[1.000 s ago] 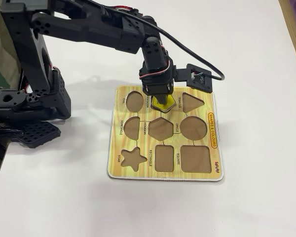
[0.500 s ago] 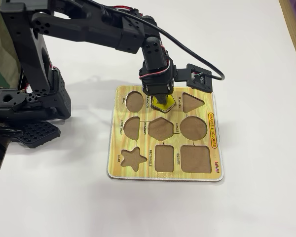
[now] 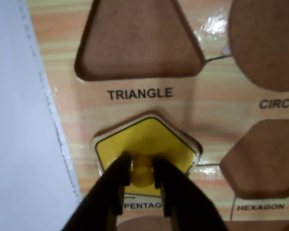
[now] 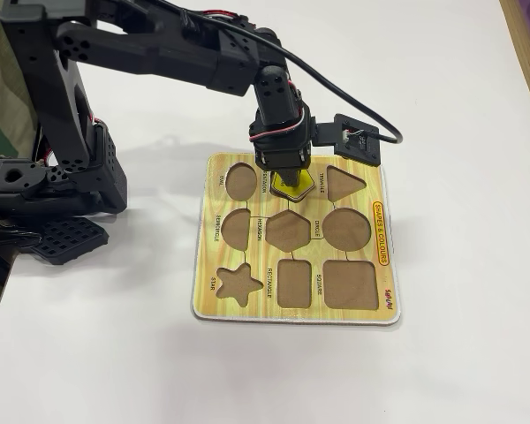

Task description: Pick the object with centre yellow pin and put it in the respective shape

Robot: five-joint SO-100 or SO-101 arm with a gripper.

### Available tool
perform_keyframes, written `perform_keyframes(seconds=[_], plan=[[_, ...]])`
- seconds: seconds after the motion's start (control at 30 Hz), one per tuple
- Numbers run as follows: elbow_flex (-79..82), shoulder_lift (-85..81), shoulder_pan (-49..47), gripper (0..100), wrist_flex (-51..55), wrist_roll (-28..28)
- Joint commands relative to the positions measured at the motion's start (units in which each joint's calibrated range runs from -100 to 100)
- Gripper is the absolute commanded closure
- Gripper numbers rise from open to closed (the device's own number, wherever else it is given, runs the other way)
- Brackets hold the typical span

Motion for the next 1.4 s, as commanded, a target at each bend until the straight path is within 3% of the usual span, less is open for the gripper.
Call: perform_keyframes(seconds=[0.0, 0.17, 0.77, 0.97, 1.37], plan=[[0.09, -0.77, -0.31, 99, 0.12, 0.28], [-0.27, -0.77, 0.38, 99, 0.12, 3.0], [0.09, -0.85, 0.38, 99, 0.12, 3.68], [0.18, -2.03, -0.6, 84, 0.04, 3.62], [7.1, -14.16, -0.6, 84, -0.74, 3.47]])
